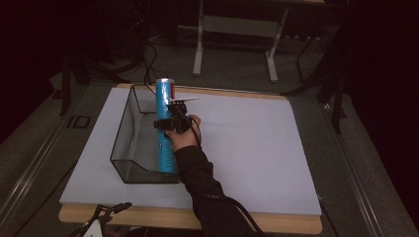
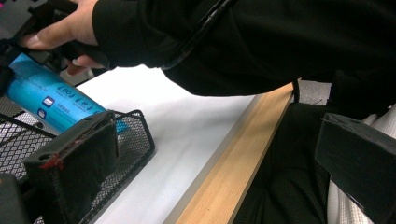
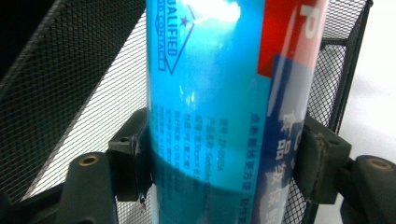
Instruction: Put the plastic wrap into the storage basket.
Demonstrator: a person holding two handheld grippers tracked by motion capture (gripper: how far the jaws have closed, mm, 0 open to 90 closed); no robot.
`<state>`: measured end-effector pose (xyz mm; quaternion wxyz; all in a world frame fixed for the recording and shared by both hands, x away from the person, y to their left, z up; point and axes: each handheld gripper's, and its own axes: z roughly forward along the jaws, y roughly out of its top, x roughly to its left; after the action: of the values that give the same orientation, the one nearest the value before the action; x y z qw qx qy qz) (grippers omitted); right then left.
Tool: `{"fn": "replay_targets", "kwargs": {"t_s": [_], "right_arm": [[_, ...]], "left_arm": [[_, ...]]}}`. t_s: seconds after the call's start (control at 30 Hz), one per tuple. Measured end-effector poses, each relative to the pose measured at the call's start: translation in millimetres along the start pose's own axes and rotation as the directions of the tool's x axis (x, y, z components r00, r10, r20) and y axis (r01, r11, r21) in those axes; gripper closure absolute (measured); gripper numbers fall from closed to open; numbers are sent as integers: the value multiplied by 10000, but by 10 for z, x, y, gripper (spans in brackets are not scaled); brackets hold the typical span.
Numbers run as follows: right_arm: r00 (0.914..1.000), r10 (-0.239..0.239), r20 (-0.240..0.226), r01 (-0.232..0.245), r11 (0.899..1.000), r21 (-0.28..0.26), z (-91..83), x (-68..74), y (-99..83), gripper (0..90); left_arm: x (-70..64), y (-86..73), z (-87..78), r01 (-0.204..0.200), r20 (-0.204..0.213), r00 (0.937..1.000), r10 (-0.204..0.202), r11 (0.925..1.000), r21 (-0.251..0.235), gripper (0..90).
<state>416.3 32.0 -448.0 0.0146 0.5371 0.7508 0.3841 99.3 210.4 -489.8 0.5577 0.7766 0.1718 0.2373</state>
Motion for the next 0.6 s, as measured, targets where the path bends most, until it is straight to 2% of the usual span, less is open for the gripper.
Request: {"fn": "replay_targets", "kwargs": {"t_s": [0.27,0.53,0.6], "right_arm": [[9987,352,361,-355,9993,89,200,-60,-41,307],[9961,321,816,-340,9992,221,332,-85,-93,297],[9956,187,922,-204,9996,183,330,-72,-99,295]], "left_arm": [[3,0,0,14,10,10000,-14,10000,-10,3],[2,1,-4,11,19,10000,-11,10000,-17,3],[5,0,-4,47,20,10000,-47,10000,-59,3]]}}
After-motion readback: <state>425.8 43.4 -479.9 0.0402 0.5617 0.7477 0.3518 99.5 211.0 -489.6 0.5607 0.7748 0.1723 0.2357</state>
